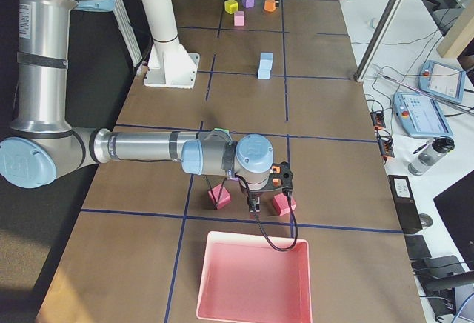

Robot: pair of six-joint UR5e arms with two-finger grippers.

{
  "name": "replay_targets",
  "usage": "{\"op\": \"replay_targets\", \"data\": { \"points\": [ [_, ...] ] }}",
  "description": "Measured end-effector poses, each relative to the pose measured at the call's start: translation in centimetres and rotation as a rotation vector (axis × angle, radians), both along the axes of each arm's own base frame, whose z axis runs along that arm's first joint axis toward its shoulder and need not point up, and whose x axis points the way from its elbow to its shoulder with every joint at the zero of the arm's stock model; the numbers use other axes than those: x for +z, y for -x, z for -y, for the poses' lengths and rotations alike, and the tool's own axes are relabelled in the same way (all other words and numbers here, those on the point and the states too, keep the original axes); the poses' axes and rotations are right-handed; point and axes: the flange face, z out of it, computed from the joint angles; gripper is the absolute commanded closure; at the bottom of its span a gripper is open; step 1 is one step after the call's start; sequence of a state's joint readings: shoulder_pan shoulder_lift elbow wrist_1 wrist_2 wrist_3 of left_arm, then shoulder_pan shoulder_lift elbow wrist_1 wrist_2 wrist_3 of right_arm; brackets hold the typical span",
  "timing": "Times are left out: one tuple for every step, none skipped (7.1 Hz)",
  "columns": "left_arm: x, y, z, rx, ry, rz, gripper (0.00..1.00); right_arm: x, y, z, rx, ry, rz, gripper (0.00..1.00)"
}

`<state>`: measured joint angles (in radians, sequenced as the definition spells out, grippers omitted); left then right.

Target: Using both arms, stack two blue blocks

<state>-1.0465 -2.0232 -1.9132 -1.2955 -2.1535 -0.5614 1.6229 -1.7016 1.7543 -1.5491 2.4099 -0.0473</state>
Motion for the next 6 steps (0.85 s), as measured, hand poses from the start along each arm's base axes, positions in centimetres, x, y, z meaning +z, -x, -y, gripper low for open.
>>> {"op": "replay_targets", "data": {
  "points": [
    [4.1, 4.7, 0.7, 0.018, -0.012, 0.030, 0.00, 0.0, -0.2, 0.0, 0.037, 0.002, -0.014, 0.00],
    [8.6, 10.1, 1.0, 0.041, -0.012, 0.038, 0.00, -0.1, -0.3, 0.1, 0.053, -0.007, -0.020, 0.00],
    [13.6, 15.8, 1.0, 0.061, 0.000, 0.037, 0.00, -0.2, -0.3, 0.2, 0.059, -0.018, -0.023, 0.00],
    [18.5, 20.4, 0.7, 0.072, 0.021, 0.041, 0.00, -0.3, -0.3, 0.4, 0.061, -0.025, -0.023, 0.00],
    [23.5, 24.5, 0.6, 0.079, 0.041, 0.042, 0.00, -0.4, -0.3, 0.4, 0.062, -0.026, -0.021, 0.00],
    [27.9, 27.4, 0.4, 0.087, 0.047, 0.030, 0.00, -0.4, -0.3, 0.5, 0.061, -0.023, -0.017, 0.00]
  ]
}}
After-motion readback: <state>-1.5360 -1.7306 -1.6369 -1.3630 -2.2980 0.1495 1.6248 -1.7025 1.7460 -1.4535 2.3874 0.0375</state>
